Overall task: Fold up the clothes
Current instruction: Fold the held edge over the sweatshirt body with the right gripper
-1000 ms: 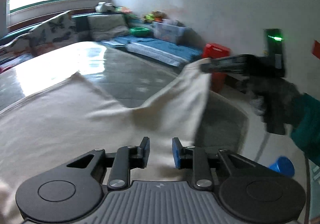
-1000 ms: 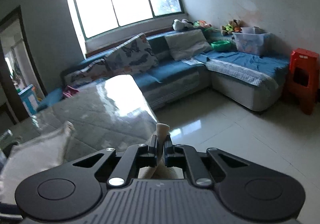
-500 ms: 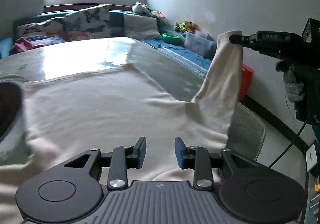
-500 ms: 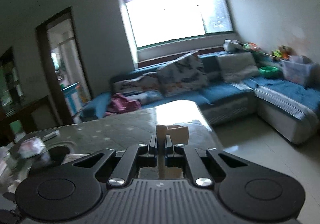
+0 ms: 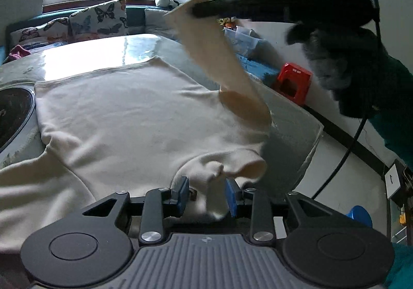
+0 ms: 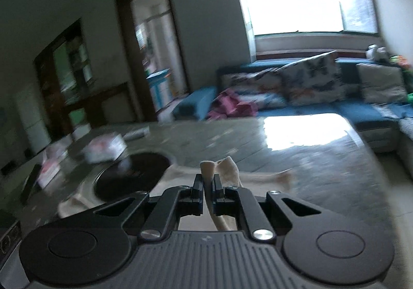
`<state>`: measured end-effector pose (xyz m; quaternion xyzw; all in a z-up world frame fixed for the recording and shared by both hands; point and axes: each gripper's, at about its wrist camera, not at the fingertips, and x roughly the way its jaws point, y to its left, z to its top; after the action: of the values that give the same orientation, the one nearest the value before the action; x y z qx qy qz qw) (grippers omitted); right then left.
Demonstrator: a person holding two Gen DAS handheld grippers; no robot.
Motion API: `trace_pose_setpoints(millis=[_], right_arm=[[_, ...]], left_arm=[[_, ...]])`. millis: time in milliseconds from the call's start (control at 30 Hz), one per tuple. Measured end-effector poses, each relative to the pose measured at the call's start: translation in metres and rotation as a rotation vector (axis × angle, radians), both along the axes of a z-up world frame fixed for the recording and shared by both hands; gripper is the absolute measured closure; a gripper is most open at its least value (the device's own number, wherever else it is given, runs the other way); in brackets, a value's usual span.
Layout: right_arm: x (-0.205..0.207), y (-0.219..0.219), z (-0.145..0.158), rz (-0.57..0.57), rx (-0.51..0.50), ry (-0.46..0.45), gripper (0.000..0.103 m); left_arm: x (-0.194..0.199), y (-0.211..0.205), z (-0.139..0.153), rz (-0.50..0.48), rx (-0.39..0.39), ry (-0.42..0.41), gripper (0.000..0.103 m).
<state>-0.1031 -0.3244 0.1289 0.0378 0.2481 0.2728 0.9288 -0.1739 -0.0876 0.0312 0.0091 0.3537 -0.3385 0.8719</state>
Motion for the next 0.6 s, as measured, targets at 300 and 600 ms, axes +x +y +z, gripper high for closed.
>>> trace_pose_setpoints(millis=[300, 600], right_arm=[[-0.003, 0.065, -0.04, 0.194, -0.018, 0.128, 0.091], [-0.033, 0.027, -0.039, 0.188, -0.116, 0.132, 0.088]], left_arm=[[-0.004, 0.003, 0.005, -0.021, -0.025, -0.015, 0.068], [0.006, 0.007, 0.01, 0.001, -0.04, -0.035, 0.068]])
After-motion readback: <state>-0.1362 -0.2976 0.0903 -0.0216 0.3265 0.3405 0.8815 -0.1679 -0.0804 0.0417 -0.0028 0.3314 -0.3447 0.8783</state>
